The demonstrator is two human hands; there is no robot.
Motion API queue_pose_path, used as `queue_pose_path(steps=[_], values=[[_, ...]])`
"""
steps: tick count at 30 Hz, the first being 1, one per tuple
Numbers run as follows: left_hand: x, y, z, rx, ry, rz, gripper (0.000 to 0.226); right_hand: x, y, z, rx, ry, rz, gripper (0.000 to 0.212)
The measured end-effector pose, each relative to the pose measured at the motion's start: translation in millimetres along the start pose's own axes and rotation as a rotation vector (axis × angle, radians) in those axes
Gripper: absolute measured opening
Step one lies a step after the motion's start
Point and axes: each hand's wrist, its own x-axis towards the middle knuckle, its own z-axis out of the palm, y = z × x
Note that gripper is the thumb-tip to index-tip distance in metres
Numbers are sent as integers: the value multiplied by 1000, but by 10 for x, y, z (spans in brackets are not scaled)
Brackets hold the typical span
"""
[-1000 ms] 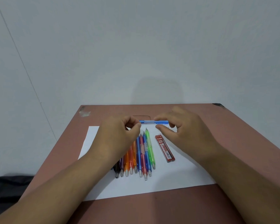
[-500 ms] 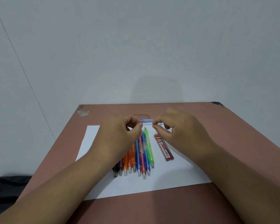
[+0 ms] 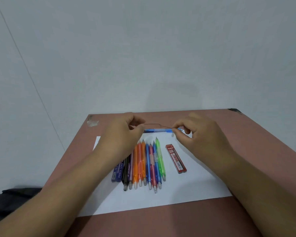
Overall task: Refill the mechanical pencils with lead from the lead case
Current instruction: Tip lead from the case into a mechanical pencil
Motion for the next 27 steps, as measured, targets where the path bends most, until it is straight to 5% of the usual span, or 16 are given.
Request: queue_pose_path(steps=[14, 27], values=[[769, 3, 508, 577, -292, 262, 25, -28, 50, -38, 99, 113, -2, 12], [664, 11, 286, 485, -194, 233, 17, -16, 32, -145, 242, 166, 81, 9]])
